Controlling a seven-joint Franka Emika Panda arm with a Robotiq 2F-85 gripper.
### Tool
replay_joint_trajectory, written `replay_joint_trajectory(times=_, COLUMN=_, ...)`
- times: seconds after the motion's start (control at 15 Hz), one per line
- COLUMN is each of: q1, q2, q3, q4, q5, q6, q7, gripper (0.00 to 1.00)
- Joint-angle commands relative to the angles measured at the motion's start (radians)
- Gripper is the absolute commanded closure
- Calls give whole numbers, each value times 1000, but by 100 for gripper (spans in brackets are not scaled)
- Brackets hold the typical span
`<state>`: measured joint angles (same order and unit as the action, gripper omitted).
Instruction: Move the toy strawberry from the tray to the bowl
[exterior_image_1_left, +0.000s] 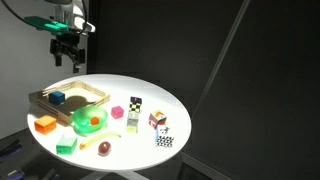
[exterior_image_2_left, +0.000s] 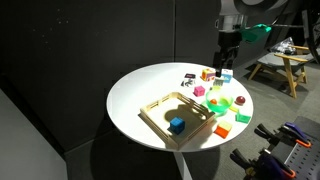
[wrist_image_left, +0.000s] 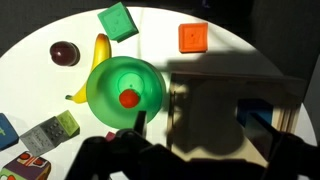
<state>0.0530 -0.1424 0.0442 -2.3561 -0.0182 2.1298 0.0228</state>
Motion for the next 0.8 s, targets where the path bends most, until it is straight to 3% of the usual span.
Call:
replay_joint_trajectory(times=0.0, q1=-4, q2=-103, q3=7, q4=-53, q5=-12, q6=-43, q7=25, gripper=0)
replay_joint_trajectory(times=0.47, q1=-8, q2=-208, q3=8, q4=-116, q5=-1, q6=-27, q7=60, gripper=0)
replay_joint_trajectory(times=0.73, q1=-5, q2=-177, q3=5, q4=-97, q5=1, q6=-25, q7=36, gripper=0)
